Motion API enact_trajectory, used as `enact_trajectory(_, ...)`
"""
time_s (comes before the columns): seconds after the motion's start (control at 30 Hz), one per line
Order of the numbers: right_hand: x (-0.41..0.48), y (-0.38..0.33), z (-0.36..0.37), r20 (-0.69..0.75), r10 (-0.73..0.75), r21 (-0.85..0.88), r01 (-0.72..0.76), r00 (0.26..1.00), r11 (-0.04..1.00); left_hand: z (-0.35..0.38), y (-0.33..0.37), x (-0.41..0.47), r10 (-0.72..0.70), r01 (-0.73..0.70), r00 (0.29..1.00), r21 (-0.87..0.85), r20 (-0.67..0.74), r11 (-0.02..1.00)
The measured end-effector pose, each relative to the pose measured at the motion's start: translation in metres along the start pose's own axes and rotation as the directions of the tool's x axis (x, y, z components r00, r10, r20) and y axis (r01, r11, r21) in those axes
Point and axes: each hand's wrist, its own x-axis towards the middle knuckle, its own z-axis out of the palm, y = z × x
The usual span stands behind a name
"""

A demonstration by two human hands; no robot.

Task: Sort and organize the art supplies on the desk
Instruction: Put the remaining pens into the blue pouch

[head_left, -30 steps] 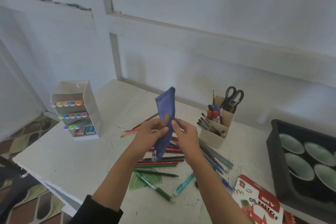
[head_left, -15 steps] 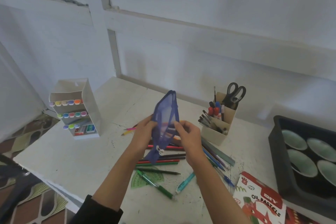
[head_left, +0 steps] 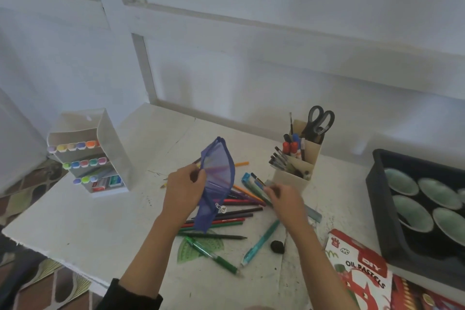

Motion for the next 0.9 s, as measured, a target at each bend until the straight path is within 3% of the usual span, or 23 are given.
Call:
enact_trajectory(0.07, 0.004, 0.026, -0.009, -0.117, 0.050, -0.188, -0.071, 0.992, 0.979, 0.000, -0.002, 0.000, -0.019, 0.019, 1.000, 0.018, 0.009, 1.000)
enact_trajectory(0.13, 0.007, 0.048, -0.013, -0.175, 0.111, -0.230, -0.150, 0.978, 0.962, 0.001, -0.005, 0.002, -0.045, 0.044, 0.999, 0.038, 0.019, 0.998)
enact_trajectory(0.23, 0.008, 0.065, -0.018, -0.148, 0.159, -0.305, -0.198, 0.976, 0.932, 0.003, -0.006, 0.001, -0.058, 0.057, 0.998, 0.039, 0.024, 0.998)
enact_trajectory(0.43, 0.007, 0.063, -0.021, -0.093, 0.208, -0.288, -0.226, 0.974, 0.931, 0.006, -0.002, 0.001, -0.054, 0.054, 0.998, -0.003, 0.038, 0.999)
enact_trajectory(0.53, 0.007, 0.057, -0.024, -0.083, 0.228, -0.187, -0.240, 0.970, 0.953, 0.005, 0.000, 0.001, -0.056, 0.057, 0.998, -0.009, 0.040, 0.998)
enact_trajectory(0.67, -0.001, 0.046, -0.029, -0.109, 0.148, -0.057, -0.155, 0.983, 0.986, 0.005, -0.002, -0.001, -0.054, 0.054, 0.997, -0.005, 0.049, 0.999)
enact_trajectory(0.73, -0.003, 0.034, -0.036, -0.077, 0.142, 0.099, -0.134, 0.987, 0.986, 0.005, -0.001, -0.002, -0.053, 0.054, 0.997, 0.000, 0.055, 0.999)
enact_trajectory(0.9, -0.018, -0.014, -0.054, 0.154, 0.116, 0.548, -0.182, 0.981, 0.816, 0.006, 0.002, -0.004, -0.045, 0.044, 0.996, 0.017, 0.077, 0.999)
